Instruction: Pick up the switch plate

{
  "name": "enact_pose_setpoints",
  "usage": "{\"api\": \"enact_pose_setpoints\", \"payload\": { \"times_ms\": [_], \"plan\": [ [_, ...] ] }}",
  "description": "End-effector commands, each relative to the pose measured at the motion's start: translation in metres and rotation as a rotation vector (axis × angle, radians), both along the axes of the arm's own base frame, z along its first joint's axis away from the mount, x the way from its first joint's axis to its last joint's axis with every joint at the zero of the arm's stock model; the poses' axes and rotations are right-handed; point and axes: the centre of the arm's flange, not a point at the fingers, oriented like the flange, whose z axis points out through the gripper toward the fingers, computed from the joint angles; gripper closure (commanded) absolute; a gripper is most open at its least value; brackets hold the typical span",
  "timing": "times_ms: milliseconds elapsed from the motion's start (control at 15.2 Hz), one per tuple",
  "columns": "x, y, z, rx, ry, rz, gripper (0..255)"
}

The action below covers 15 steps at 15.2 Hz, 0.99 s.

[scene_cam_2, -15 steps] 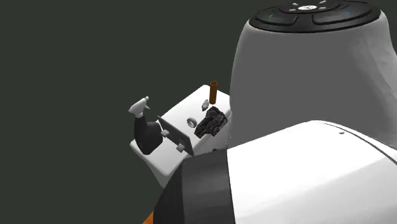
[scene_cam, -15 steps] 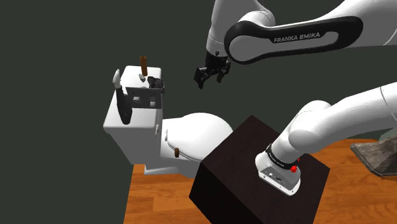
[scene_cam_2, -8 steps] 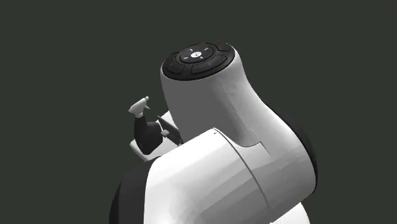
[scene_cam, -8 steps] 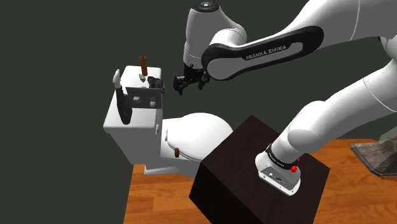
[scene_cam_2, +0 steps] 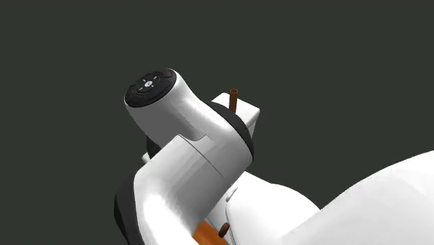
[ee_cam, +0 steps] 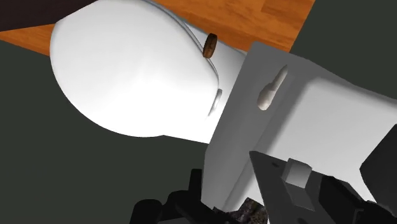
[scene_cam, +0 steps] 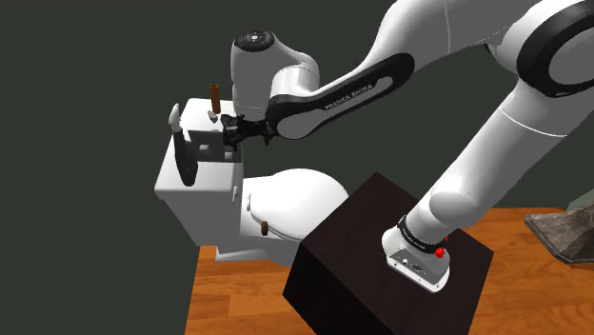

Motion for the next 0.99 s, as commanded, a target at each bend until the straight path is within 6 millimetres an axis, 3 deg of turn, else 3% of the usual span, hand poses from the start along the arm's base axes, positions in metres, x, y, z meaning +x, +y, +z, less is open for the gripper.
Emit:
{"api": "enact_pose_setpoints", "payload": {
  "times_ms": [0, 264, 792, 924],
  "plan": [
    [0.017, 0.014, -0.012, -0.003, -0.023, -0.023, 0],
    [0.05, 0.047, -0.034, -0.009, -0.063, -0.063, 0],
    [0.051, 0.048, -0.075, -0.009, -0.064, -0.064, 0],
    [0.051, 0.048, -0.075, -0.009, -0.064, -0.064, 0]
  ]
}}
